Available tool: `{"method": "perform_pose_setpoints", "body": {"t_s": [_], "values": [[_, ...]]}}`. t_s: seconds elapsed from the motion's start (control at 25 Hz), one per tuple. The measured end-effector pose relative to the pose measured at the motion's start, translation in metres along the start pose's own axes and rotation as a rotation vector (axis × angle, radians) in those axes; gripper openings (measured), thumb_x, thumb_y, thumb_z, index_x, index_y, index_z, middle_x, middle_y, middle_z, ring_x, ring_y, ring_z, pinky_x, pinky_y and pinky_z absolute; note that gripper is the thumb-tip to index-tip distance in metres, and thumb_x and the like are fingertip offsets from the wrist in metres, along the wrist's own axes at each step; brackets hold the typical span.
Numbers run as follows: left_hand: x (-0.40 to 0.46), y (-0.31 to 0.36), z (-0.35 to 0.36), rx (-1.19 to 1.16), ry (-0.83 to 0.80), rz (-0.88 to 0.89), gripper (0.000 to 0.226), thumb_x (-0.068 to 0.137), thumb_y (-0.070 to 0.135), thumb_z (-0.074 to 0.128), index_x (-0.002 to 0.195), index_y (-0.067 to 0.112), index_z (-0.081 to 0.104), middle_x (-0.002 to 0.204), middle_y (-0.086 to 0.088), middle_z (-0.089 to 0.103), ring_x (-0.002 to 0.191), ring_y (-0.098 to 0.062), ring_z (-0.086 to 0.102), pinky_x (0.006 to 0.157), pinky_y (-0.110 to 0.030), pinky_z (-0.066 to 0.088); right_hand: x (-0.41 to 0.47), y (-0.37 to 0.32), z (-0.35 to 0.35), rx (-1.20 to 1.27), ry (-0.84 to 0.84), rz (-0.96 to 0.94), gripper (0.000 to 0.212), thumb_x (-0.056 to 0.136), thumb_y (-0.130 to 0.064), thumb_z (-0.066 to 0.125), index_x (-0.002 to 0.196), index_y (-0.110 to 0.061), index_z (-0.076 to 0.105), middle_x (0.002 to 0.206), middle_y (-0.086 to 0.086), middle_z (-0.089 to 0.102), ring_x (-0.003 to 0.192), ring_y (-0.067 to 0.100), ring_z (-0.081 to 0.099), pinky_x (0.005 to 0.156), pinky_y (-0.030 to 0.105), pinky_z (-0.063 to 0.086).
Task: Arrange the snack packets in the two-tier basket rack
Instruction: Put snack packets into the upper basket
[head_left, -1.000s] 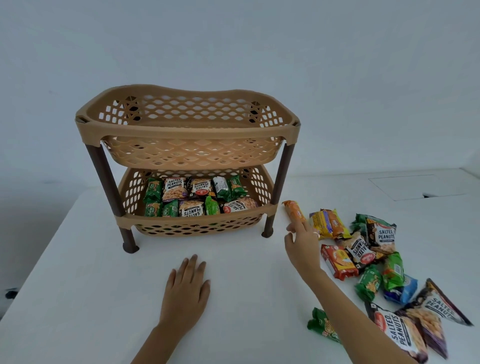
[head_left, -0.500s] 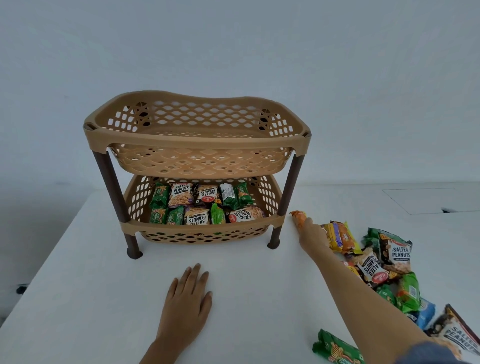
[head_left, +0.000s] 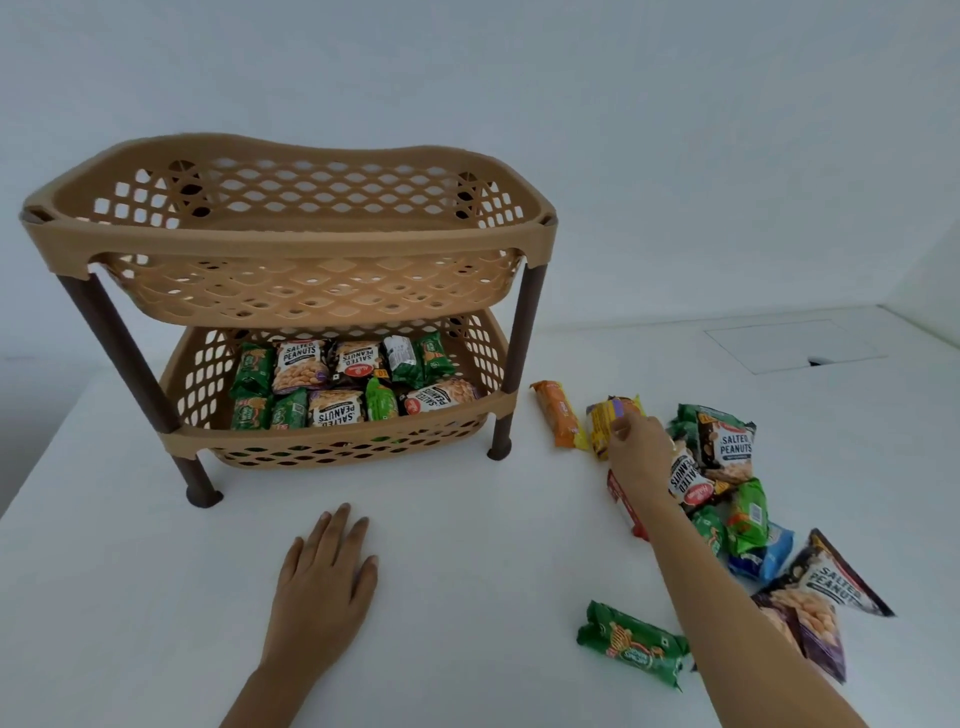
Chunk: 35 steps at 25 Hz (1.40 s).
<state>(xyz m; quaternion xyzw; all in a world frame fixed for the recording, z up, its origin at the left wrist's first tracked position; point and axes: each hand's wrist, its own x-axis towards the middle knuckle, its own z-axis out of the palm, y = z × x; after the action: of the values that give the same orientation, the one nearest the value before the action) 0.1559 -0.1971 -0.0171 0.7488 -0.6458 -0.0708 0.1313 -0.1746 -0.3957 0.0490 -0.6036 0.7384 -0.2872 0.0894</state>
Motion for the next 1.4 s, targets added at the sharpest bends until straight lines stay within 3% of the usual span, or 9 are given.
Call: {"method": "perform_pose_setpoints", "body": {"t_s": [0.16,0.28,0.4,0.56,0.76,0.92,1.12,1.24,1.4], "values": [[-0.001,0.001,-0.003,-0.002,-0.001,0.011,0.075,0.086,0.052,0.01,0.142,0.016,0.044,0.154,-0.006,0.033,0.144,-0.026,0.027,0.115,-0.046,0.025,-0.035,0.024,-0.039,0.049,-0.327,-0.143,0.021,0.086,-0.023,0.067,0.103,-0.01,0.067,0.09,0.004,0.069,0.074,0.015,0.059,0.062,0.023,0.041],[-0.002,0.003,-0.003,0.023,0.014,0.025,0.072,0.087,0.049,0.015,0.139,0.012,0.048,0.15,-0.011,0.039,0.14,-0.031,0.035,0.111,-0.05,0.03,-0.081,0.027,-0.061,0.023,-0.796,-0.228,0.045,0.078,-0.055,0.068,0.113,-0.028,0.062,0.097,-0.012,0.066,0.086,0.003,0.061,0.07,0.018,0.045],[-0.006,0.009,-0.001,0.033,-0.001,-0.034,0.057,0.096,0.04,0.025,0.143,0.014,0.041,0.155,-0.009,0.032,0.144,-0.028,0.028,0.114,-0.05,0.025,-0.116,0.035,-0.074,-0.061,-1.031,-0.2,0.062,0.066,-0.058,0.077,0.12,-0.039,0.053,0.105,-0.016,0.058,0.098,0.006,0.057,0.081,0.022,0.047],[-0.018,0.037,-0.003,-0.189,-0.098,-0.122,0.048,0.097,0.028,0.047,0.143,0.019,0.039,0.158,-0.004,0.023,0.147,-0.021,0.017,0.117,-0.041,0.012,-0.133,0.033,-0.077,-0.16,-0.84,-0.195,0.047,0.071,-0.041,0.078,0.111,-0.023,0.063,0.101,-0.005,0.061,0.089,0.013,0.06,0.074,0.026,0.052],[-0.057,0.122,-0.02,-0.928,-0.385,-0.037,0.034,0.089,0.039,0.061,0.12,0.026,0.056,0.114,0.011,0.064,0.105,-0.002,0.06,0.084,-0.012,0.045,-0.155,-0.002,-0.064,0.448,-0.733,0.064,0.033,0.072,-0.037,0.078,0.09,-0.01,0.068,0.087,0.008,0.072,0.079,0.02,0.07,0.068,0.033,0.06],[-0.058,0.15,-0.022,-1.117,-0.434,-0.108,0.029,0.084,0.045,0.066,0.106,0.029,0.056,0.099,0.003,0.071,0.084,-0.009,0.071,0.071,-0.023,0.058,-0.159,-0.024,-0.056,0.696,-0.871,0.076,0.044,0.071,-0.044,0.078,0.096,-0.01,0.069,0.088,0.004,0.074,0.082,0.016,0.071,0.071,0.03,0.06],[-0.056,0.124,-0.024,-1.14,-0.324,-0.243,0.027,0.082,0.04,0.07,0.101,0.023,0.063,0.092,0.0,0.074,0.083,-0.012,0.071,0.072,-0.025,0.058,-0.09,-0.002,-0.052,0.049,-0.28,-0.082,0.038,0.089,-0.031,0.062,0.118,-0.007,0.056,0.116,0.01,0.059,0.106,0.025,0.056,0.091,0.036,0.045],[-0.059,0.11,-0.029,-1.152,-0.295,-0.279,0.024,0.083,0.034,0.071,0.102,0.023,0.063,0.096,-0.003,0.073,0.087,-0.013,0.07,0.07,-0.022,0.057,-0.064,0.016,-0.044,-0.321,-0.314,0.016,0.051,0.088,-0.021,0.06,0.131,-0.002,0.039,0.129,0.019,0.051,0.115,0.034,0.052,0.092,0.041,0.048],[-0.056,0.097,-0.051,-1.137,-0.208,-0.298,0.022,0.083,0.032,0.071,0.103,0.023,0.064,0.094,0.0,0.073,0.081,-0.007,0.07,0.057,-0.012,0.049,-0.06,0.014,-0.036,-0.157,-0.323,0.159,0.061,0.078,-0.024,0.069,0.125,0.0,0.038,0.109,0.017,0.061,0.097,0.035,0.061,0.071,0.038,0.053]]}}
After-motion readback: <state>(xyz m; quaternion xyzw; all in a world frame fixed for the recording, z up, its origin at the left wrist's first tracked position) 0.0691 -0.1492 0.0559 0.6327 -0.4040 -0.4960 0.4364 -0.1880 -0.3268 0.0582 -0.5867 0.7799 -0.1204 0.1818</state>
